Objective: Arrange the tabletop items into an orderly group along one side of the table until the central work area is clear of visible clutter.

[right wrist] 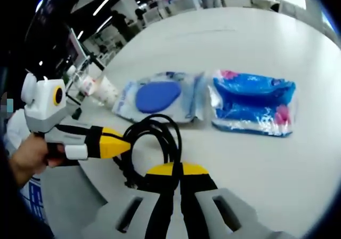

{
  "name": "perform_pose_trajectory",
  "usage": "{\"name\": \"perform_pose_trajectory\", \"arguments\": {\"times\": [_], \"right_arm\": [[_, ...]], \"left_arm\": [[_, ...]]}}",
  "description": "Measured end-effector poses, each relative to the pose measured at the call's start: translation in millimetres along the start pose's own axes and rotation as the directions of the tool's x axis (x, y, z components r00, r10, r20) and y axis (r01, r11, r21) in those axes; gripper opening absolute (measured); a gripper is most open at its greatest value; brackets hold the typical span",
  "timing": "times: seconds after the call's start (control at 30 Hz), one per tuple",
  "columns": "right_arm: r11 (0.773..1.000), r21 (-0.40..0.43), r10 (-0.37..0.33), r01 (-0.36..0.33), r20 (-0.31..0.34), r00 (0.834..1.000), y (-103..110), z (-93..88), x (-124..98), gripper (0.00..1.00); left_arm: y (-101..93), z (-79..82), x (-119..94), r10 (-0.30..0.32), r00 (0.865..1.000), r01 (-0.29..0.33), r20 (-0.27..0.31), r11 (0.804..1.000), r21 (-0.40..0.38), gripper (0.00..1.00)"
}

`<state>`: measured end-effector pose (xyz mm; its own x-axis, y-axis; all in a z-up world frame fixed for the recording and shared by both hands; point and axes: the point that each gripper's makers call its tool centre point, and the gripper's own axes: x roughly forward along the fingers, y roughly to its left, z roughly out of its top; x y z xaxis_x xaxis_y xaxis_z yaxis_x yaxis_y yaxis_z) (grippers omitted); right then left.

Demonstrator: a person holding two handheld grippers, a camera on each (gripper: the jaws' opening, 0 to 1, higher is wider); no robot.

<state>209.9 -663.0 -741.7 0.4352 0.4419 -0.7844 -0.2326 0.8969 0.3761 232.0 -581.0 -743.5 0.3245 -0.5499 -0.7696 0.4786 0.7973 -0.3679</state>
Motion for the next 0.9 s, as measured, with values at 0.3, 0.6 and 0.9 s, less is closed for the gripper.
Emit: {"name": "perform_pose_trajectory", "arguments": {"times": [0.3,0.6,0.9], "right_arm": [[1.000,0.012,-0.004,0.004,-0.014,1.000,-2,-4.2,2,0.00],[1.000,0.017,-0.008,0.008,-0.033,0.999,-4,-10.5,2,0.00],[1.000,0.018,-0.012,0.013,-0.047,0.999,-6,-15.3,5,0.00]], "left_arm": [[0.1,-4.0,4,-0.005,1.000,0.005,-0.019,1.000,-0.007,0.03],[-1.3,-9.5,6,-0.012,0.999,0.011,-0.043,1.000,-0.015,0.03],[-1.8,-15.2,10,-0.014,0.998,0.013,-0.061,1.000,-0.018,0.03]]}}
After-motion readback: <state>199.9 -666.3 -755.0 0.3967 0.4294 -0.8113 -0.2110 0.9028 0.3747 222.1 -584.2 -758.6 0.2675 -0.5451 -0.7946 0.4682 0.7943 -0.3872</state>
